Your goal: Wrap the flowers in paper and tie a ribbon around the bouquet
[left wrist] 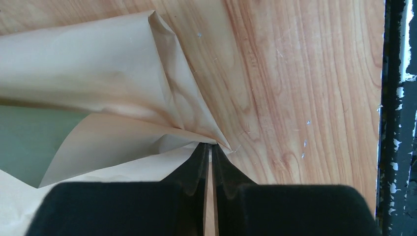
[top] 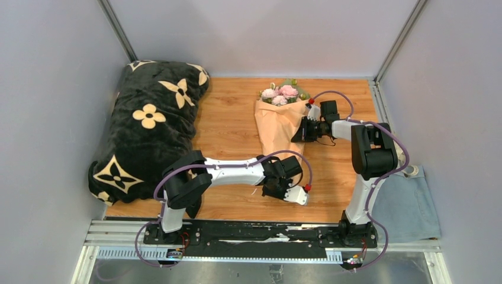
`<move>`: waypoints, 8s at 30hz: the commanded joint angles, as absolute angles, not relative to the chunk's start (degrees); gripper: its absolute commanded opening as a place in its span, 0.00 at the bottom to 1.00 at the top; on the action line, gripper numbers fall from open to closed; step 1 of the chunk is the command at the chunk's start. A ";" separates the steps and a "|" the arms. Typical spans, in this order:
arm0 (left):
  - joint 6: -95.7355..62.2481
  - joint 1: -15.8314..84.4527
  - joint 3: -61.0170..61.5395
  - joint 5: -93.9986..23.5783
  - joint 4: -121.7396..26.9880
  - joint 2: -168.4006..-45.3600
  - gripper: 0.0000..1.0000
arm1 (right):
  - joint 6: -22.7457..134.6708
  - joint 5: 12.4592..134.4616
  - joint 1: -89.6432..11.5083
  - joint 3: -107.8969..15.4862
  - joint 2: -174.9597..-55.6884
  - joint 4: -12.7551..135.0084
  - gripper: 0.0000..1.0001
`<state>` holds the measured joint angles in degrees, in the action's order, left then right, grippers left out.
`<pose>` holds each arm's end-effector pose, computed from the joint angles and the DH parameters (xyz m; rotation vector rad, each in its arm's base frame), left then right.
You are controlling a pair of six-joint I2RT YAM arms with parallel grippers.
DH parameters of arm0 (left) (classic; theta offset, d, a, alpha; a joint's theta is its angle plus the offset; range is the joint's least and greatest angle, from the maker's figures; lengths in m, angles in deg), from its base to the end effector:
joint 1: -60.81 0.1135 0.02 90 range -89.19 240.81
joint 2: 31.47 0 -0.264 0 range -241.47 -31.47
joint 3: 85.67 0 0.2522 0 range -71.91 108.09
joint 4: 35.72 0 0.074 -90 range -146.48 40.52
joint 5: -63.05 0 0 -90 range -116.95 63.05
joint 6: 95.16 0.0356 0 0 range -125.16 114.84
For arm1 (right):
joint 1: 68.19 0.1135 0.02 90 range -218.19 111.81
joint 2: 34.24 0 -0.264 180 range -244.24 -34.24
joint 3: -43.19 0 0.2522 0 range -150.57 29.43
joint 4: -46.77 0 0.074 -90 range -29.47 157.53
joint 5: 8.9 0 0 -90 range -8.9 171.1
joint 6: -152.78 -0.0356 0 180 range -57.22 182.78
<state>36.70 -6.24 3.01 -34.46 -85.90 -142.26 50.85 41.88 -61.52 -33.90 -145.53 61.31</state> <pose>0.1441 -0.3523 0.1613 2.3402 1.6362 -0.2799 0.3862 0.0678 0.1414 -0.2086 2.3797 0.9765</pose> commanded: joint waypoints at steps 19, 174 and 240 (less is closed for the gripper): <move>16.49 21.42 26.24 -46.02 -81.86 -153.76 0.04 | 54.09 48.49 -61.74 -36.33 -150.13 68.43 0.01; 40.60 -0.03 26.01 -40.76 -89.55 -149.70 0.62 | 46.34 30.88 -59.96 -42.31 -149.80 69.14 0.00; 41.76 1.93 27.80 -49.97 -82.14 -155.64 0.00 | 66.07 35.51 -65.75 -65.31 -160.84 96.46 0.00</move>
